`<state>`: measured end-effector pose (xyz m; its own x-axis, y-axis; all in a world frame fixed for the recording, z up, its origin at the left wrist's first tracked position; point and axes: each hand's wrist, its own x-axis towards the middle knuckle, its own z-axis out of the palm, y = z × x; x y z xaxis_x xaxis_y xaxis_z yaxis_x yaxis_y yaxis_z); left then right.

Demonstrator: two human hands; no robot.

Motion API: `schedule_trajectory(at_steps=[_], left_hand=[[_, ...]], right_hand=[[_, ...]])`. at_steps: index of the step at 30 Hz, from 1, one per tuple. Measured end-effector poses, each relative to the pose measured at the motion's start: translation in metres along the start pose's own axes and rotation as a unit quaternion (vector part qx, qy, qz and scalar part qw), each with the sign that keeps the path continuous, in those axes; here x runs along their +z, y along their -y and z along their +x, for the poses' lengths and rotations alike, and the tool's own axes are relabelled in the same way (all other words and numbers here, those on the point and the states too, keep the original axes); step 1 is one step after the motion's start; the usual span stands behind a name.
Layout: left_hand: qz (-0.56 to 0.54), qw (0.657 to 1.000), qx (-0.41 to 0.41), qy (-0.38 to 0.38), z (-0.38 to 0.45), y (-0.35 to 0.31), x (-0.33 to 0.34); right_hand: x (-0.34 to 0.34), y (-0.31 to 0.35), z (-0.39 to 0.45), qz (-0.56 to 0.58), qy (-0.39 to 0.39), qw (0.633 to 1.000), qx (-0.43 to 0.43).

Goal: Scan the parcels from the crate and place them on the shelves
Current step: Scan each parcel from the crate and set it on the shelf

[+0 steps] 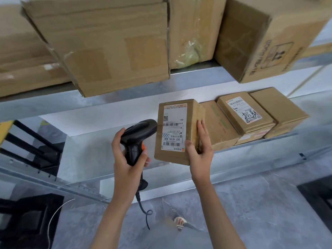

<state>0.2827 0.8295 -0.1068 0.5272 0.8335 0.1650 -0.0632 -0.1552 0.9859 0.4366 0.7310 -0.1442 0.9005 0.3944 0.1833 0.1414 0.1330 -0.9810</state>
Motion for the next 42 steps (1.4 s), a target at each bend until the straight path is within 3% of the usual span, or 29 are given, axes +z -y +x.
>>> schedule_trajectory(at_steps=[9, 20, 27, 36, 42], left_hand=[[-0.036, 0.995, -0.046, 0.078, 0.002, 0.001, 0.006], [-0.113, 0.956, -0.082, 0.259, -0.017, 0.004, 0.094], [-0.13, 0.921, -0.066, 0.361, -0.047, -0.001, 0.204], [-0.127, 0.886, -0.021, 0.446, -0.11, -0.04, 0.369], [-0.12, 0.861, -0.001, 0.493, -0.144, -0.06, 0.444]], right_hand=[[-0.034, 0.014, -0.047, -0.01, -0.119, 0.992, 0.04], [-0.12, 0.046, -0.101, -0.054, -0.291, 0.953, 0.06], [-0.196, 0.057, -0.101, -0.057, -0.369, 0.926, 0.055], [-0.335, 0.082, -0.09, -0.02, -0.451, 0.892, 0.022], [-0.409, 0.089, -0.09, 0.008, -0.481, 0.877, 0.016]])
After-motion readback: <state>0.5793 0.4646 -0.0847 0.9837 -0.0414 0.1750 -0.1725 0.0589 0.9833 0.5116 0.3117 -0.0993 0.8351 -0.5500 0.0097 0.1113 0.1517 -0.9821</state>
